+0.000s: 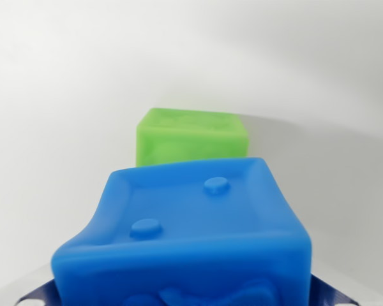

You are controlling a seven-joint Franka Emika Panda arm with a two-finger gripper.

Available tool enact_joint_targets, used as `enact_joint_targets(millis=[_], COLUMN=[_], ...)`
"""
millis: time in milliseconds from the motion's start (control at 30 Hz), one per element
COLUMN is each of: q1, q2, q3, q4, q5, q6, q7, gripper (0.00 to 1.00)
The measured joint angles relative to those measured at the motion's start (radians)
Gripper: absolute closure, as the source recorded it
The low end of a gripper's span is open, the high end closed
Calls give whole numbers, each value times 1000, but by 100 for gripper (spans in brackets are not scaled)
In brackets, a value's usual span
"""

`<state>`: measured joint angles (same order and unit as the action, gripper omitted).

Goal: Stack cube

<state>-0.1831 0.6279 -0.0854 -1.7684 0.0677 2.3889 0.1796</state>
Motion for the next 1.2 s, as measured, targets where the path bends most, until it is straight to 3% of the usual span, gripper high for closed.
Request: enact_joint_targets(millis=[867,900,1200], q1=[-4,-4,-4], q2=[71,71,71], q3=[6,6,7], q4=[10,10,11], q5=[3,3,3], q6=[61,61,61], q7=[-3,-3,-3], gripper=[100,0,0])
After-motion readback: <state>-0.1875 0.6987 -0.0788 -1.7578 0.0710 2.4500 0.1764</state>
